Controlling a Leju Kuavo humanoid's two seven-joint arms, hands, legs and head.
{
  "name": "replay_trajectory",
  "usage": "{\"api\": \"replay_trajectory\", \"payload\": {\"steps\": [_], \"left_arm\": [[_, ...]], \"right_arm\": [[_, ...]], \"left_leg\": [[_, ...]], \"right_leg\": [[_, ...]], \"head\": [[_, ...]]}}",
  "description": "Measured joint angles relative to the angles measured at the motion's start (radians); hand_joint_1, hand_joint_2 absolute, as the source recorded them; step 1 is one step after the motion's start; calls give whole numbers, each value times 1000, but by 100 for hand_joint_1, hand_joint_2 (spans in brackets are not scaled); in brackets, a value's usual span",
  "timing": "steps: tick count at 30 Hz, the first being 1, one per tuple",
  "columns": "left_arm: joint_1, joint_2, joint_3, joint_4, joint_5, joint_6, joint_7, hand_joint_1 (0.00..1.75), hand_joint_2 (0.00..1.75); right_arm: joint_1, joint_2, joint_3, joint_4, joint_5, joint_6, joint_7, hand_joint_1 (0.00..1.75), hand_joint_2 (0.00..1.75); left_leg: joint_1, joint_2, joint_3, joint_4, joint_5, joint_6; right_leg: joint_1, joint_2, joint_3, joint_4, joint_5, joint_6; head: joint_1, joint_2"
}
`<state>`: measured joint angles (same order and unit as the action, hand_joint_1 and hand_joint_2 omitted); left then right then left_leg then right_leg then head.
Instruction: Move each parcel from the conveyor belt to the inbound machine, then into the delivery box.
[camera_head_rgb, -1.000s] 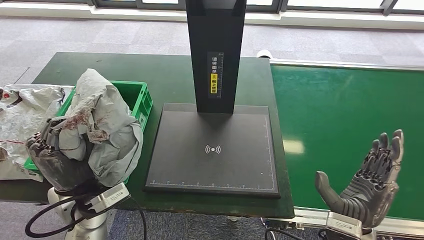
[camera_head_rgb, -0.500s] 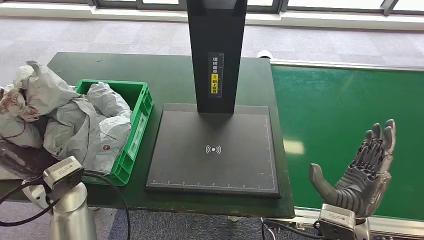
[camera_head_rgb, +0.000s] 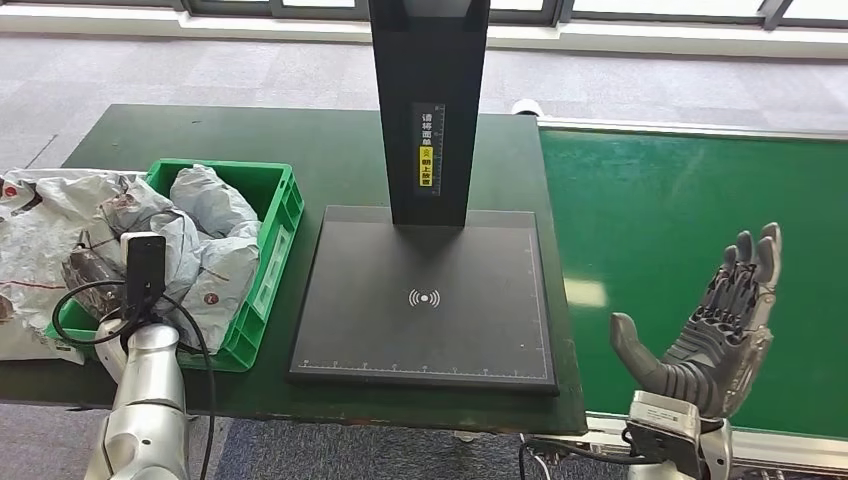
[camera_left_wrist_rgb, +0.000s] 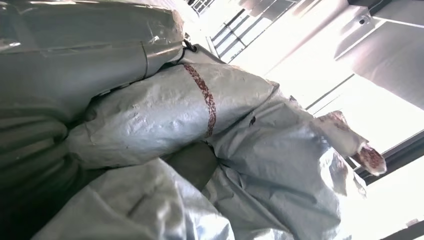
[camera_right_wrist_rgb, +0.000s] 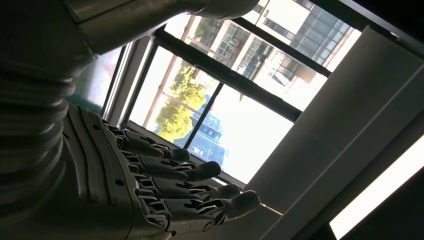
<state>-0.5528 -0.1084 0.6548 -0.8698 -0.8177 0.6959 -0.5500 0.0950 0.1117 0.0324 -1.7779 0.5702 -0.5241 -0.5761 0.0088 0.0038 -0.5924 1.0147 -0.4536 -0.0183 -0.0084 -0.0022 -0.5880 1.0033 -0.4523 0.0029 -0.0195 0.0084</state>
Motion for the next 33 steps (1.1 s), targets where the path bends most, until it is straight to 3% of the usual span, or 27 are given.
{"api": "replay_trajectory", "payload": {"steps": [2,3,6,7,18,22,29,33], "left_arm": [[-9,3,5,23,0,0,4,175,175],[-12,4,8,32,2,0,5,132,175],[-13,6,12,44,39,1,-4,1,44],[-11,6,12,45,55,1,-11,0,0],[35,-12,-8,-11,203,-10,-28,0,0],[138,-39,-156,-148,373,-111,17,0,0],[262,-84,-349,-290,429,-118,-10,0,0],[298,-94,-418,-337,393,-82,-8,0,0]], "right_arm": [[-9,1,0,3,6,4,5,0,175],[-13,2,0,5,10,6,7,0,175],[-21,3,1,11,17,11,16,0,175],[-24,3,1,12,17,13,17,0,175],[-27,4,1,19,16,1,9,0,175],[-17,6,1,19,10,-27,-1,0,175],[7,7,1,19,-3,-56,-9,0,175],[12,7,1,19,-4,-59,-15,0,175]], "left_leg": [[0,-2,1,0,0,1],[0,-2,1,0,0,1],[0,-3,2,0,0,1],[0,-3,2,0,1,1],[0,-3,2,0,2,2],[0,-3,1,0,1,2],[-1,-3,0,0,-1,3],[-1,-3,0,0,-1,3]], "right_leg": [[0,-2,1,0,-1,1],[0,-3,2,0,-1,1],[0,-5,3,0,-1,1],[0,-5,3,0,-1,1],[0,-5,2,0,-1,0],[0,-5,1,-1,-1,1],[-1,-5,1,-1,-2,2],[-1,-5,1,-1,-2,2]], "head": [[0,0],[0,0],[0,0],[0,0],[0,0],[0,0],[0,0],[0,0]]}}
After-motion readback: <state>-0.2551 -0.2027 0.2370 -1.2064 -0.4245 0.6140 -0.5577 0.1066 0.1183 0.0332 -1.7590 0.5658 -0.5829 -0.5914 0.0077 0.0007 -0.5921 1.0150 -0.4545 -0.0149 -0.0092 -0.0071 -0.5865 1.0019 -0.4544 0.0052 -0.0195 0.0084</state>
